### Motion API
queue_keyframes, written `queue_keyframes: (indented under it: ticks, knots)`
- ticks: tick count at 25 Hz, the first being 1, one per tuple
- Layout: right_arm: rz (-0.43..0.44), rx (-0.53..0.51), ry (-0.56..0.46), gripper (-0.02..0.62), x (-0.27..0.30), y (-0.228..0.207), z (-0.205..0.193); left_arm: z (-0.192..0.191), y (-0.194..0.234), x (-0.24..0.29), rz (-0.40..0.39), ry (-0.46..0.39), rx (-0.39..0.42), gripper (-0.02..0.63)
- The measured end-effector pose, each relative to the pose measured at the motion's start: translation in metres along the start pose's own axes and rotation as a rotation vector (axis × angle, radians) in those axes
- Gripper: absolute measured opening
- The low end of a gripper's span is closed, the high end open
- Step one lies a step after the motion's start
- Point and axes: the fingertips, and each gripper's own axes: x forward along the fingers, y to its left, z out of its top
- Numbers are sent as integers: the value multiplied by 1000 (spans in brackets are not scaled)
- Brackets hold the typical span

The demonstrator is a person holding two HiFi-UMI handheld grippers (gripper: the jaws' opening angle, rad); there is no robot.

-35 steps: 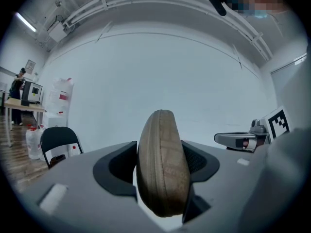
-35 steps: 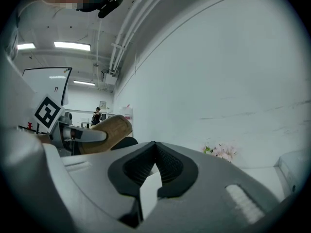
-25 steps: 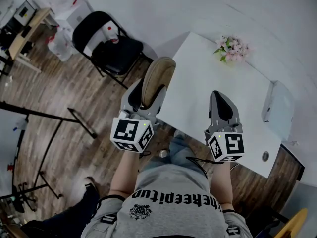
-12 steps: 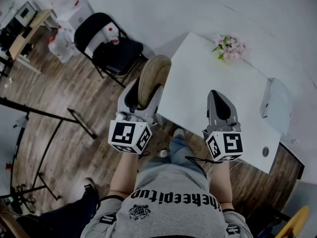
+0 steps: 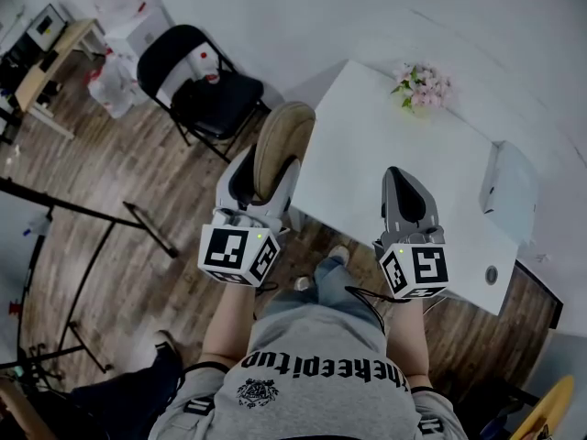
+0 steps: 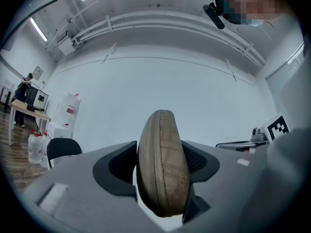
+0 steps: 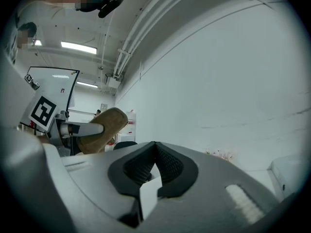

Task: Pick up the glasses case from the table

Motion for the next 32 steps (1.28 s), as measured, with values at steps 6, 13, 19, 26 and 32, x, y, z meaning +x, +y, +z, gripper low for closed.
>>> queue_keyframes:
  ticks: [6, 13, 19, 26, 32]
  knots:
    - [-2, 0, -4, 3, 1, -1, 0, 4, 1, -1, 6, -18, 8, 287]
    - [5, -4, -7, 3, 6, 0, 3, 13, 1, 0, 15, -52, 12, 285]
    - [6, -3, 1, 3, 2, -5, 2, 14, -6, -2, 25, -63, 12, 285]
    - [4, -4, -5, 2, -3, -10, 6, 15, -12, -4, 34, -71, 9, 285]
    - [5, -6, -5, 2, -9, -13, 7, 17, -19, -4, 32, -76, 13, 285]
